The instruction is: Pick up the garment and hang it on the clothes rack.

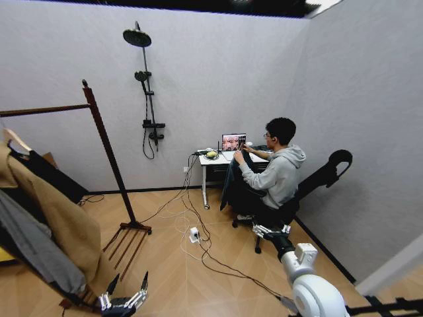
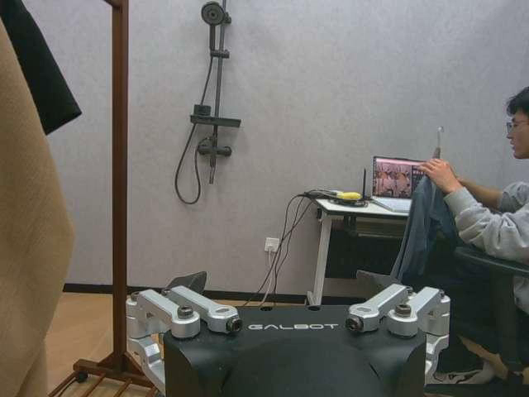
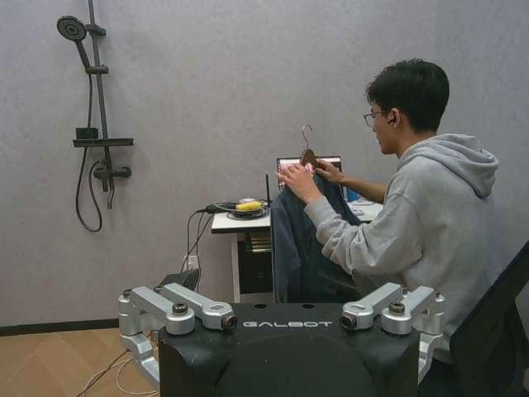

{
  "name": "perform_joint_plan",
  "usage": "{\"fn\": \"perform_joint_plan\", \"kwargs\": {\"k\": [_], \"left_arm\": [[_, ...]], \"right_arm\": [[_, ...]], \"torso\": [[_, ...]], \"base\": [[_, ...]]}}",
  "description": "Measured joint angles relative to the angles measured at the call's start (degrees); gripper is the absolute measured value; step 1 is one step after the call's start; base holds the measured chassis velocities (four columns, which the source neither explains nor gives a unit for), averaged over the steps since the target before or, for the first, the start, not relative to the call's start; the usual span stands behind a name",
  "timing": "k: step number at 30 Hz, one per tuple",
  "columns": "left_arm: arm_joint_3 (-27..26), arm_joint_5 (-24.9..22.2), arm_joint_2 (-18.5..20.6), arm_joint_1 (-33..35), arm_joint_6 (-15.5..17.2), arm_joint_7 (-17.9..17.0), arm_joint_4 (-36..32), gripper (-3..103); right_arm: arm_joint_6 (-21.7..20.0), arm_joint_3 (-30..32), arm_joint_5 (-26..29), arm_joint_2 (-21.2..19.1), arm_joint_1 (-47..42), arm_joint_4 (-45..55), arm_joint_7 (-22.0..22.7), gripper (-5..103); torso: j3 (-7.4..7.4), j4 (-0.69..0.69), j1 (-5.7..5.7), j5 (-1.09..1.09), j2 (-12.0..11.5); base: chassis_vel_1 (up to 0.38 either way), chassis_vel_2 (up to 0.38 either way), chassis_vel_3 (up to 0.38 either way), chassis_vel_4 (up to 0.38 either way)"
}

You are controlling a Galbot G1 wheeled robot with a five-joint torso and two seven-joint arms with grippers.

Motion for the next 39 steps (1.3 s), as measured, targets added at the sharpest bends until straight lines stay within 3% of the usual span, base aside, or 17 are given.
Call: {"fn": "perform_joint_plan", "kwargs": {"k": [39], "left_arm": [[0.0,0.0,0.0,0.0,0.0,0.0,0.0,100]], "right_arm": [[0.73,-2.95,-1.06,0.27,0.66,-1.73,-0.37,100]], "torso": [[0.01,0.02,0.02,-0.02,-0.01]], "base": [[0.238,-0.228,-0.229,0.235]]}}
